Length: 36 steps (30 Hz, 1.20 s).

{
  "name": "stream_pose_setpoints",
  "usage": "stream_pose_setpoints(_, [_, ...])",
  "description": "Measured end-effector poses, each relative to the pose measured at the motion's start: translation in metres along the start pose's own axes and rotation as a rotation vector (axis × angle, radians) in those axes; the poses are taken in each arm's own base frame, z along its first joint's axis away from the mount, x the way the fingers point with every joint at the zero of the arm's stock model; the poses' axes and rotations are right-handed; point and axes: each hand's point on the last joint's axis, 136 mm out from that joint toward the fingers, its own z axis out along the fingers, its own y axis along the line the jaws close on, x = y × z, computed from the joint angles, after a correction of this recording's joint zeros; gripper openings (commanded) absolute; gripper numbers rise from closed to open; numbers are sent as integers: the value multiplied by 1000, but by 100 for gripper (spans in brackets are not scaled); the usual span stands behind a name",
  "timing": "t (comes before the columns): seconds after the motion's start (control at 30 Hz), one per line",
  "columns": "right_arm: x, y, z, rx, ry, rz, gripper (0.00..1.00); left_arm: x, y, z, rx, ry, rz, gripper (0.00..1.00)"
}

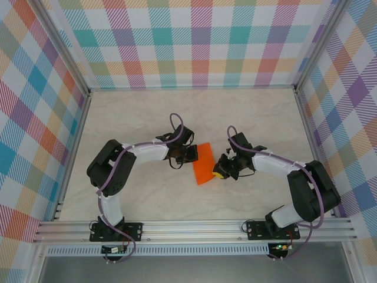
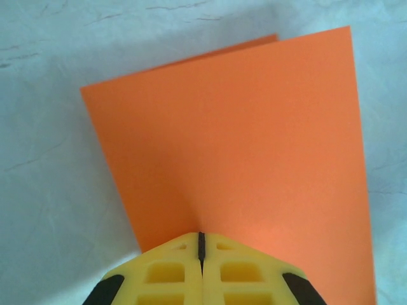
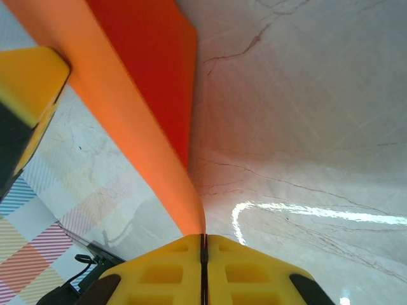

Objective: Fold a paper plane with a square sheet of paper (pick it up from the middle)
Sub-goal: Third fold the triangle at the center of the table.

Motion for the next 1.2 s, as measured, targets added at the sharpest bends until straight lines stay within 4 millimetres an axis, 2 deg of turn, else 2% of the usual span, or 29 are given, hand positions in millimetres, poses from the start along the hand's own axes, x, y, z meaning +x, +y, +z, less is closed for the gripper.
stream_pose_setpoints(0.1, [0, -1, 2, 1, 8, 13, 17, 2, 7, 8, -19, 10, -7, 3])
stream_pose_setpoints(0.3, [4, 0, 3, -2, 24, 14, 22, 0, 6, 8, -17, 2, -5, 3])
stream_pose_setpoints(0.57, [8, -3, 2, 10, 39, 30, 17, -2, 5, 10, -9, -5, -2, 2])
stream_pose_setpoints(0.73, [10, -2, 0, 6, 40, 37, 6, -2, 5, 10, -9, -5, -2, 2])
stream_pose_setpoints(0.9, [9, 2, 3, 4, 44, 23, 5, -2, 4, 10, -6, -5, -2, 2])
stream_pose_setpoints(1.2, [-9, 27, 25, -13, 53, -20, 6, -1, 3, 11, -1, -3, -1, 1])
